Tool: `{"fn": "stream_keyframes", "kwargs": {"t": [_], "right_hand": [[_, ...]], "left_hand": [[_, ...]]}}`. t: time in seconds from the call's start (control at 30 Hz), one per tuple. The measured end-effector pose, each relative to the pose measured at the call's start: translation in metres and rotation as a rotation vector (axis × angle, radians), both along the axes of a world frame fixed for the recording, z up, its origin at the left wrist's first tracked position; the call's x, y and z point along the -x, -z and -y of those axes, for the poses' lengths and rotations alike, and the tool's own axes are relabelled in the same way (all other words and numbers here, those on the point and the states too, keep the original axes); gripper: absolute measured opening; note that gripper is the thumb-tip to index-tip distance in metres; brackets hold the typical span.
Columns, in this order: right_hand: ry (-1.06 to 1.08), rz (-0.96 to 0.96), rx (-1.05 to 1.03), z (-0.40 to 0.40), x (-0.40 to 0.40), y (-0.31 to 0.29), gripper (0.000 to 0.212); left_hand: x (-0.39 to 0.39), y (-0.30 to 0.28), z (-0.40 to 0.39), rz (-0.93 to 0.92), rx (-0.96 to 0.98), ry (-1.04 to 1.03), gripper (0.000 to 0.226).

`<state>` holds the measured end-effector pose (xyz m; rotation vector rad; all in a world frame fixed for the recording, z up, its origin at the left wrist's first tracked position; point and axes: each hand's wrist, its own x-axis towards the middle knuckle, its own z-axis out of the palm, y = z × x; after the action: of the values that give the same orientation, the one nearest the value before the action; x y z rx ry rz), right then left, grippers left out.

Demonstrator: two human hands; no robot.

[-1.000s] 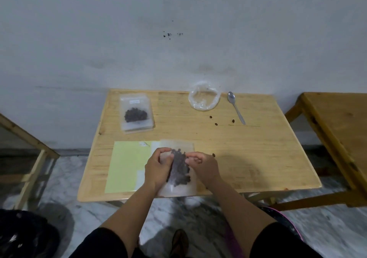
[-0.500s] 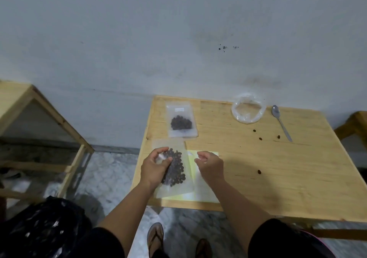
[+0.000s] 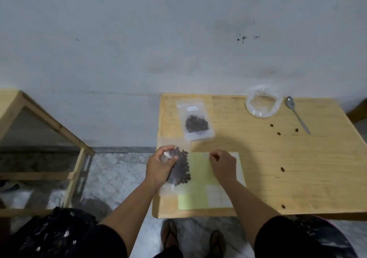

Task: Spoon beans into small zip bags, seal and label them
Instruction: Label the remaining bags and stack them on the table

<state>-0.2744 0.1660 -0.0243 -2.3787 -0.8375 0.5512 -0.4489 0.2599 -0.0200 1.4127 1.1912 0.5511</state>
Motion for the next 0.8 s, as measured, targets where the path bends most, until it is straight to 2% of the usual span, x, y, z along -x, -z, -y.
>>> {"fn": "stream_keyframes", "kwargs": {"t": [0.1, 0.27, 0.53, 0.67, 0.8], "right_hand": [[0.04, -0.02, -0.003, -0.003, 0.003, -0.005, 0.015], [0.168, -0.015, -0.142, -0.012, 0.004, -0.031, 0.012], [-0.007, -0.06, -0.365, -0.036, 0.013, -0.083, 0.005], [-0.058, -0.081, -0.376, -0.041, 0.008, -0.1, 0.006], [-0.137, -0.012, -0.38, -0.041, 0.001, -0.115, 0.006]], "left_hand": [[-0.001, 0.001, -0.005, 0.026, 0.012, 0.024, 0.028], [-0.012, -0.005, -0.014, 0.039, 0.012, 0.039, 0.031], [-0.041, -0.047, -0.013, 0.185, -0.11, 0.093, 0.033], [-0.047, -0.067, -0.012, 0.231, -0.136, 0.108, 0.031], [-0.05, -0.082, -0.008, 0.249, -0.173, 0.07, 0.031]]}}
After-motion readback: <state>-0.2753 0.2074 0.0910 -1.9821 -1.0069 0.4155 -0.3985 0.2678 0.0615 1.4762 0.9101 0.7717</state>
